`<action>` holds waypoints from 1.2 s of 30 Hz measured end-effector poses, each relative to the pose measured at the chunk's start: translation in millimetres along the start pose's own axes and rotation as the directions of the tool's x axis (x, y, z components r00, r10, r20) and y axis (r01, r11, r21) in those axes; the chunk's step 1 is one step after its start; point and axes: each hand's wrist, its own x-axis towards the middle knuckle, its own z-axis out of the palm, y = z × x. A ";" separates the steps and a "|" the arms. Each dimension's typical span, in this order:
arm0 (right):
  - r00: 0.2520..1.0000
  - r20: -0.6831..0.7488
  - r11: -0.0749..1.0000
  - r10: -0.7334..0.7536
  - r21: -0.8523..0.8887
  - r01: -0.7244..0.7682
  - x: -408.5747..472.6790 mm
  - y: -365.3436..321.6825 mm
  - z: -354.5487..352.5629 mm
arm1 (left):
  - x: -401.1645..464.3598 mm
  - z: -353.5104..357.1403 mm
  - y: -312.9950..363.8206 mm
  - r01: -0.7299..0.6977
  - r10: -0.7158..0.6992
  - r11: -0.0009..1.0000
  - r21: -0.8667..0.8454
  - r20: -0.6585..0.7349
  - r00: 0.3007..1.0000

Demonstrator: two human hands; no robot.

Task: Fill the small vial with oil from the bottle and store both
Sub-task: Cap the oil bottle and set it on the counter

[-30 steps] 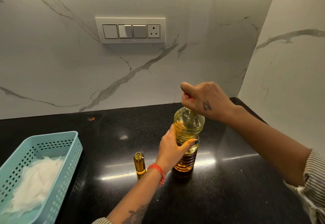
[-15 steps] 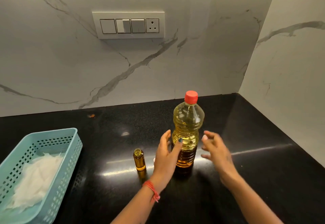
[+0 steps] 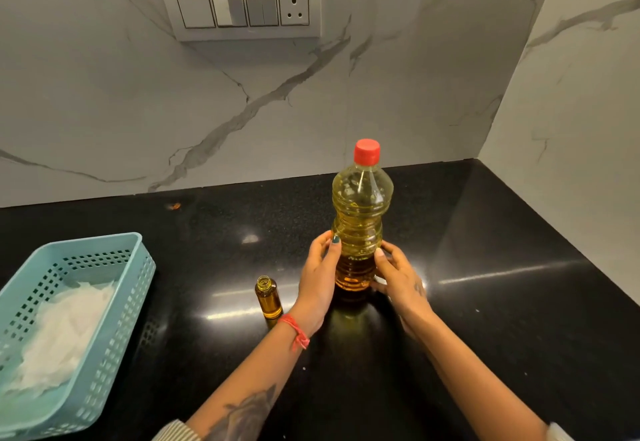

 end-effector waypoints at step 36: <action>0.885 0.420 0.495 -0.200 -0.737 0.461 -16.3 21.7 89.3 | -47.8 -119.2 -19.7 -0.163 0.229 0.839 0.520 -0.065 0.971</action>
